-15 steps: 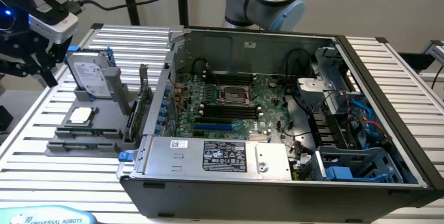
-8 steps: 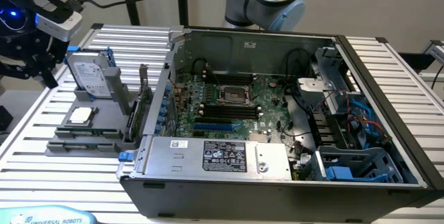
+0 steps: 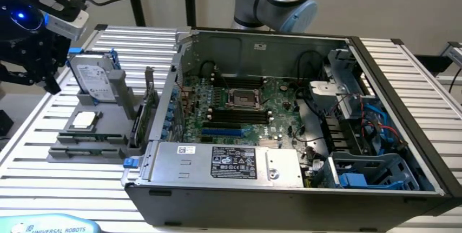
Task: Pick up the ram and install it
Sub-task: 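Pick up the ram and move it above insertion slot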
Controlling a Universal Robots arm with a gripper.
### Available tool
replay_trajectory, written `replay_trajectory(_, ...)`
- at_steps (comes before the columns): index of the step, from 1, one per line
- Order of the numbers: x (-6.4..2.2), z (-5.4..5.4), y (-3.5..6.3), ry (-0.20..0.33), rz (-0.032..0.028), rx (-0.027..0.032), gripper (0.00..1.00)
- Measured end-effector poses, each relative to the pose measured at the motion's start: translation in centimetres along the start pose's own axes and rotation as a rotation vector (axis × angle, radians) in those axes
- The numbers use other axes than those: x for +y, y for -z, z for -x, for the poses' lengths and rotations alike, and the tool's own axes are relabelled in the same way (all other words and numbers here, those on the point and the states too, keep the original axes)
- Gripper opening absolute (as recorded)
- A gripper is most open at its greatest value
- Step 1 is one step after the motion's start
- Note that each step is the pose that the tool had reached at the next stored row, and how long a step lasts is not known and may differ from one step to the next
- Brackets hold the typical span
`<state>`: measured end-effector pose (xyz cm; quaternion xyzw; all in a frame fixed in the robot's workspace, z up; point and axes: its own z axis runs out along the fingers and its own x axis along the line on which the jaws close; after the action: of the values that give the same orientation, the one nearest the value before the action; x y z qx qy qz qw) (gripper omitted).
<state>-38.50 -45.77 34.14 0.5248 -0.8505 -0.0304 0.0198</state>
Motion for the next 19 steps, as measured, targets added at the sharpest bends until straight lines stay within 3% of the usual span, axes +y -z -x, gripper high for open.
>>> replay_trajectory(14, -0.08, 0.0, -1.09, 0.254, -0.0008, 0.0182, 0.11)
replay_trajectory(19, -0.14, 0.0, -1.69, 0.314, -0.0025, 0.0220, 0.11)
